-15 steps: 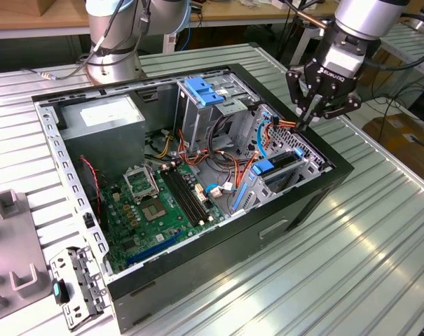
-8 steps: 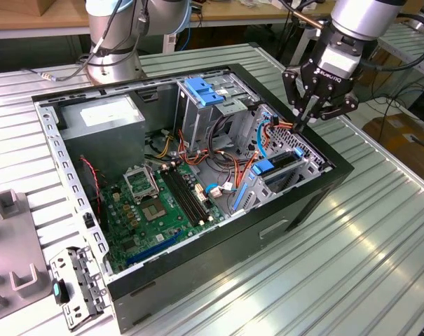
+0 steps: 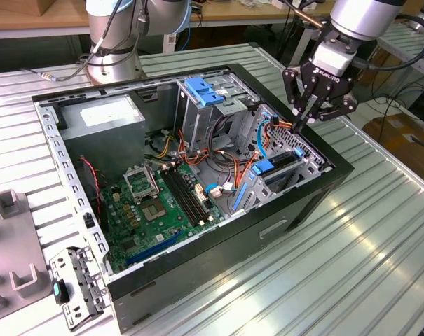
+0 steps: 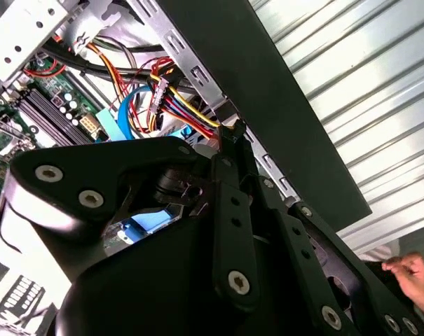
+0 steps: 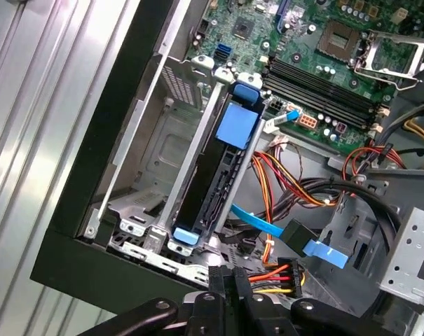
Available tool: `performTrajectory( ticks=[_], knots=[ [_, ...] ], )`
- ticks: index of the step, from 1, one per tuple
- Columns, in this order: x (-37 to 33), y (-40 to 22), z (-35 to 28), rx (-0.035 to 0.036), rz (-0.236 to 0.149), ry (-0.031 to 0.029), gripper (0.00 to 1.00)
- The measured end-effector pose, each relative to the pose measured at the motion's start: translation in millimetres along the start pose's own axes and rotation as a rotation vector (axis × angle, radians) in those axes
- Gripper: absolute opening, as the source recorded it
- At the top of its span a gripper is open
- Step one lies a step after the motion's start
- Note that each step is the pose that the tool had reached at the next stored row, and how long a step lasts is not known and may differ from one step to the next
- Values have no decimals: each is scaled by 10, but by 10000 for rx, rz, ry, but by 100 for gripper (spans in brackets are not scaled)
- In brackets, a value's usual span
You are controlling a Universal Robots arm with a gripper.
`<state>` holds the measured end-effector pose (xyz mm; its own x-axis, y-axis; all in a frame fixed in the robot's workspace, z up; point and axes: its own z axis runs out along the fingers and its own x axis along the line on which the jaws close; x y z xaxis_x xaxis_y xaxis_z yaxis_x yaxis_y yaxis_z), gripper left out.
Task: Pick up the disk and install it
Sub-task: 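Insert the first disk wire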
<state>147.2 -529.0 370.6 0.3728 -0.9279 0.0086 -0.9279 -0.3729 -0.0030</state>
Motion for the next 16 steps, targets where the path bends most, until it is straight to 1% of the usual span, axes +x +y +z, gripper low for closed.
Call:
performTrajectory(
  ticks=[15,16],
  knots=[
    [0,0,0,0,25,0,17],
    [0,0,0,-2,165,1,17]
  ],
)
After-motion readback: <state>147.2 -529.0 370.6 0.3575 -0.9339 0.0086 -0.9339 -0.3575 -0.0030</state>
